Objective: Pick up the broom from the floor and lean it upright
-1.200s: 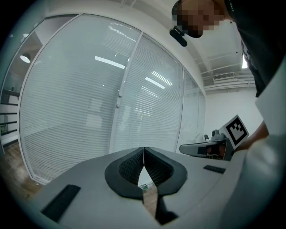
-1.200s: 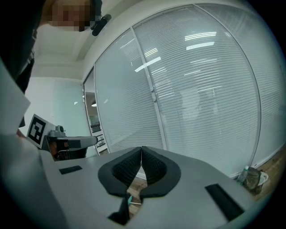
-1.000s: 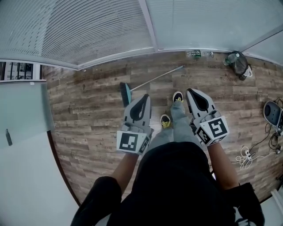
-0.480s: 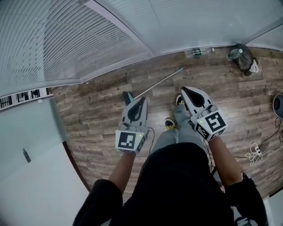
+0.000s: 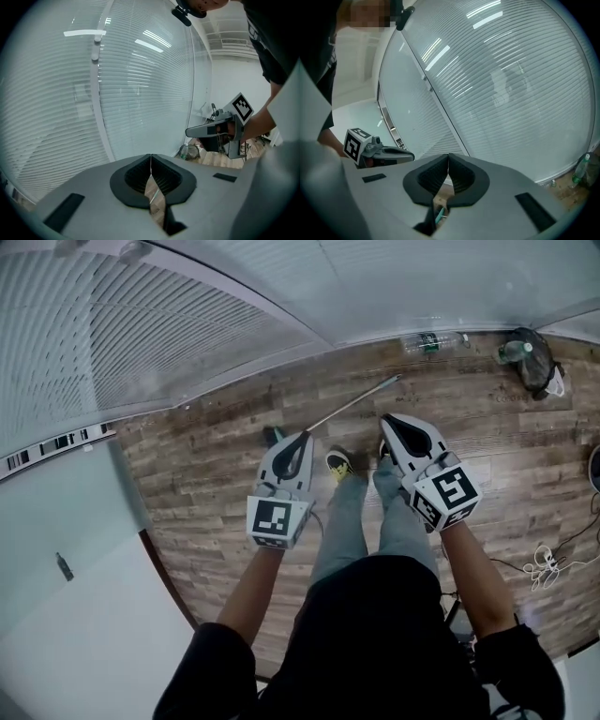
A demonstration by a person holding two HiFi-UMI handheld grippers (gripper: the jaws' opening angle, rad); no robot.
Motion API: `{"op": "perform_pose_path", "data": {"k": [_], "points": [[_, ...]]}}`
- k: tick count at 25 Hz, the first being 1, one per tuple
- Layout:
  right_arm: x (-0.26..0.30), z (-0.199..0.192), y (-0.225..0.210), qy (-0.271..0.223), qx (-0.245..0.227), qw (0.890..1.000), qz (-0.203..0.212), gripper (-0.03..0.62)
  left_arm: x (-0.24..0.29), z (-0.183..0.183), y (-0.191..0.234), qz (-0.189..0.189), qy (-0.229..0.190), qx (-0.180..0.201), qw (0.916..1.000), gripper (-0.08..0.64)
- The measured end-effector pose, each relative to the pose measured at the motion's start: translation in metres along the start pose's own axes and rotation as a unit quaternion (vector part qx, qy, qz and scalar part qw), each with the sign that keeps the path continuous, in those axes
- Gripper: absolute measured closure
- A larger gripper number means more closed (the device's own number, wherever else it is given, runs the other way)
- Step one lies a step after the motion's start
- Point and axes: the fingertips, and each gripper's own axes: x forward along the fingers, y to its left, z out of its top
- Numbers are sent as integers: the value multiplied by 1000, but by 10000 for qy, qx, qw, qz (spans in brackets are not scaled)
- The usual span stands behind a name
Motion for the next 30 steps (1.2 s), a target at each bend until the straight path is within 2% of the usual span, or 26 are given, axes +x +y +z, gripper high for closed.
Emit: {"op": "perform_pose_path", "data": {"k": [6, 13, 18, 26, 30], "points": [[29, -31, -27, 201, 157, 9995, -188, 574, 48, -46, 11, -367, 426, 158, 9983, 537], [79, -100, -68, 661, 338, 9962, -448, 574, 116, -145, 40, -550, 854, -144, 9947, 537], [110, -160, -98, 952, 521, 9912, -755, 574, 152, -222, 58, -651, 1362, 176, 9884, 537], [154, -240, -118, 1255, 762, 9844, -970, 574, 207, -317, 76, -849, 1731, 519, 9799, 537], [170, -276, -128, 1502, 669, 9813, -997, 574, 227, -357, 77, -911, 1860, 472, 9772, 537]]}}
